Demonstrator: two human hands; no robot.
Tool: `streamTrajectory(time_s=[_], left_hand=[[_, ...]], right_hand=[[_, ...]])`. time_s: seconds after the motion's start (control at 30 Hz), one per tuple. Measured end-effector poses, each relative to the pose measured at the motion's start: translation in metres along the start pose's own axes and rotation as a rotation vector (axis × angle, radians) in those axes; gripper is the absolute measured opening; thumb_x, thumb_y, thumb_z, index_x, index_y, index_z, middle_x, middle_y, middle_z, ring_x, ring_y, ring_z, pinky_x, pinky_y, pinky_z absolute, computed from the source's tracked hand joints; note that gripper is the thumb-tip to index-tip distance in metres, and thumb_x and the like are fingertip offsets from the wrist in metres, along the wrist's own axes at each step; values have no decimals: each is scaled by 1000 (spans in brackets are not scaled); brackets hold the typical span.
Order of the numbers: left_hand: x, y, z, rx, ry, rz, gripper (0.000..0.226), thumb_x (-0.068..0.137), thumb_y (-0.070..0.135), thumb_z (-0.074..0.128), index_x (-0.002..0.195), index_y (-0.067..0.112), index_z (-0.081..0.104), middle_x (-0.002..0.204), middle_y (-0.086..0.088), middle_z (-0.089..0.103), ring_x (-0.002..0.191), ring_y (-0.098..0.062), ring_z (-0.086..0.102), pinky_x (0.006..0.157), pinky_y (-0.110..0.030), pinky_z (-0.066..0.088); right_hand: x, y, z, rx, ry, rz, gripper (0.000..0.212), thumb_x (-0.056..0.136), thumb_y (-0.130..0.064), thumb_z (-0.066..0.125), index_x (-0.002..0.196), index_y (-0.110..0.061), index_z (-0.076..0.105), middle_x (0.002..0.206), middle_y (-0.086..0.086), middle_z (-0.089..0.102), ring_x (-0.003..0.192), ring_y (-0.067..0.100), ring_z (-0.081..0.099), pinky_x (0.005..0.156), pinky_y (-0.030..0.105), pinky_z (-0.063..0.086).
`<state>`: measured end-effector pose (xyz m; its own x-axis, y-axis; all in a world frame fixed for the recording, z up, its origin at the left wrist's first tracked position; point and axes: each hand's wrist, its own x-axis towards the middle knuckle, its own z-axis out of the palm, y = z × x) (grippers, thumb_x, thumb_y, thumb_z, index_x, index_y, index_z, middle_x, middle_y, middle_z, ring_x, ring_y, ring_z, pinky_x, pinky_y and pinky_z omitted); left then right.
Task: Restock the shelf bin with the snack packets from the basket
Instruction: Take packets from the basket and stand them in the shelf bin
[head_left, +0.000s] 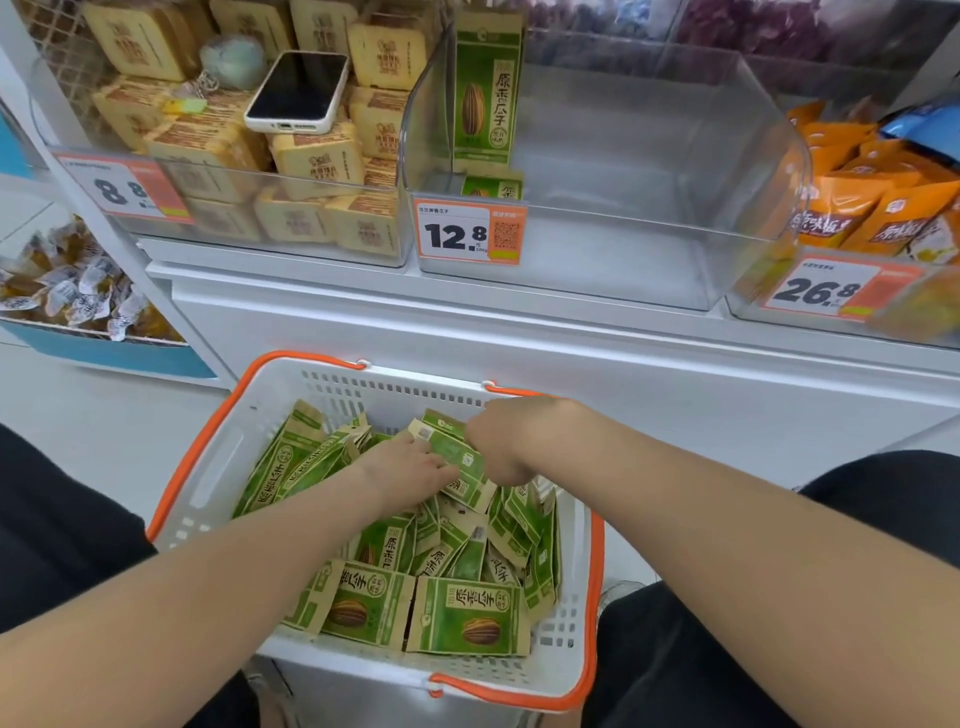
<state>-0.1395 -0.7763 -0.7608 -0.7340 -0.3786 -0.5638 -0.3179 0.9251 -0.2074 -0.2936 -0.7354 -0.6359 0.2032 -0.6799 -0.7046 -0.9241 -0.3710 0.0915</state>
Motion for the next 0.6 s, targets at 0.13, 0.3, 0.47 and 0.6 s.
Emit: streamTrajectory(time_s=[0.13, 0.3, 0.47, 0.6], left_hand=[[-4, -16, -11, -141, 58, -32, 48, 95, 32, 74, 140, 27, 59, 133, 2, 64, 123, -23, 50, 99, -39, 41], [-13, -28, -23, -637, 267, -184, 32, 88, 48, 79, 114, 30, 75, 106, 9, 67, 103, -15, 51, 92, -38, 46], [-30, -34, -39, -1228, 489, -266, 15, 85, 27, 88, 98, 23, 81, 89, 7, 78, 81, -11, 72, 73, -31, 56], [-43, -38, -52, -1565, 576, -240, 8, 84, 23, 88, 86, 19, 82, 84, -4, 80, 75, -16, 71, 71, -32, 54]], right_hand=[[0, 7, -7, -6, -6, 25, 22, 99, -6, 50, 119, -11, 58, 91, 2, 54, 77, 16, 57, 75, 36, 53], [6, 17, -11, 33, 95, 53, 8, 97, -3, 55, 92, -10, 56, 96, 6, 61, 77, 20, 60, 57, 30, 45], [10, 30, -6, 281, 278, 35, 32, 98, -31, 62, 124, -13, 65, 115, 10, 67, 106, 30, 66, 88, 45, 58], [-3, 41, -12, 506, 510, 10, 31, 92, -43, 74, 88, -13, 73, 80, 5, 68, 76, 21, 61, 67, 35, 48]])
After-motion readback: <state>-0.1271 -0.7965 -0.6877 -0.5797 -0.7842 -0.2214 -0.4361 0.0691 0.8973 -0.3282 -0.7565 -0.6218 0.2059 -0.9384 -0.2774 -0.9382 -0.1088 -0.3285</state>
